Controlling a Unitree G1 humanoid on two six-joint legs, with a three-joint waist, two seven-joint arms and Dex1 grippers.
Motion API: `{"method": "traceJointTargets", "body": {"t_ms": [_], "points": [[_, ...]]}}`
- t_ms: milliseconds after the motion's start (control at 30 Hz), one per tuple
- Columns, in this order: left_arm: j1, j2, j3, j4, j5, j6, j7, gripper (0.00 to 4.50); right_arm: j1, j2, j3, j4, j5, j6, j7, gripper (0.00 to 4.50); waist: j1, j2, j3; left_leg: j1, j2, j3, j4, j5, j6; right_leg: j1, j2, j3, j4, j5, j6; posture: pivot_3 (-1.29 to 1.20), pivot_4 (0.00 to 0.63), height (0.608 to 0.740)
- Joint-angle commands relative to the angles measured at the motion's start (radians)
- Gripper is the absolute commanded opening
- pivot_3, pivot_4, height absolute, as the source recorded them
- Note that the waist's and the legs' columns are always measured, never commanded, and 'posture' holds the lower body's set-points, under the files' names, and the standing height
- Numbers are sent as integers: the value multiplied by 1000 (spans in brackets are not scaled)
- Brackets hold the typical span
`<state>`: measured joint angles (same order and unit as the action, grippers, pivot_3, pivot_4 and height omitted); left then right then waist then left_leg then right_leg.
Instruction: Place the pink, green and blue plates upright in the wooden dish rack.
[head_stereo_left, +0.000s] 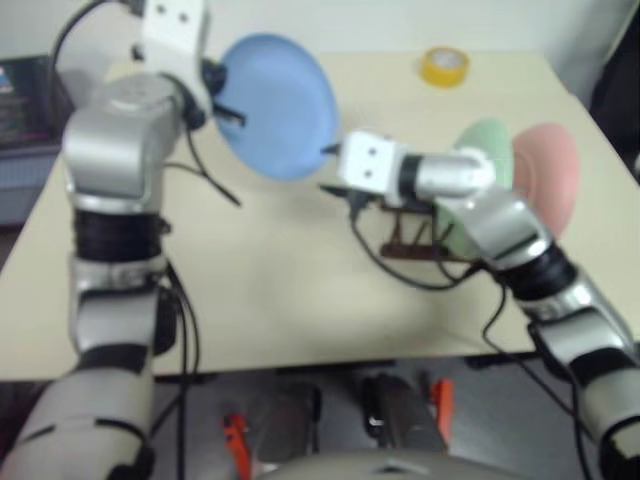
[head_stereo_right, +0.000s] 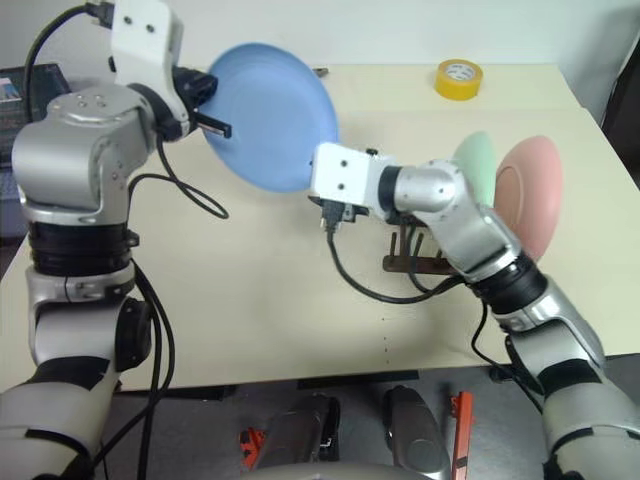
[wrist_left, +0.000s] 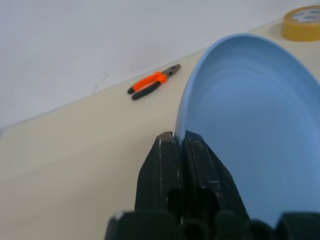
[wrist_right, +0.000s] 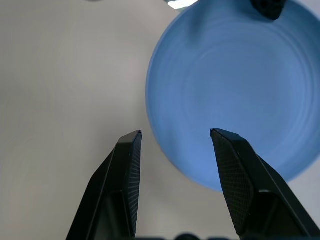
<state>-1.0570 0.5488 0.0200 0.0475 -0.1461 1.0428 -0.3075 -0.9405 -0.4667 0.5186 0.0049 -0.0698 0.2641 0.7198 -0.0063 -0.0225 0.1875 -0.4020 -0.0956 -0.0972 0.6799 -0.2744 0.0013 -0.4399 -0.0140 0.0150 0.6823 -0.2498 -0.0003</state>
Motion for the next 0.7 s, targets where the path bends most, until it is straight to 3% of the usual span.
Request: {"method": "traceJointTargets", "body": {"t_ms": [33,467,567,700], "points": [[-40,-17,57,-81,-32,43,6,20,-5,39,-3,17,-65,-54,-18,2319,-1,0,0,0,0,0,0,0,0,0,0,0,0,0,0,0,150,740],[-51,-76,120,-140,-83,159,50,20,16,127,10,79,-180,-94,-2,2319,-12,0,0,1,0,-1,0,2,-3,0,1,0,5,1,-1,0,150,740],[-58,-86,128,-142,-93,178,59,0,9,144,5,109,-209,-104,-13,1710,-16,0,0,2,0,-1,0,3,-5,-1,1,0,7,1,-1,0,150,740],[-55,-104,148,-155,-108,206,75,0,6,153,2,136,-239,-127,-18,340,-20,0,0,3,0,-1,0,4,-6,-1,1,-1,10,1,-1,0,150,740]]}}
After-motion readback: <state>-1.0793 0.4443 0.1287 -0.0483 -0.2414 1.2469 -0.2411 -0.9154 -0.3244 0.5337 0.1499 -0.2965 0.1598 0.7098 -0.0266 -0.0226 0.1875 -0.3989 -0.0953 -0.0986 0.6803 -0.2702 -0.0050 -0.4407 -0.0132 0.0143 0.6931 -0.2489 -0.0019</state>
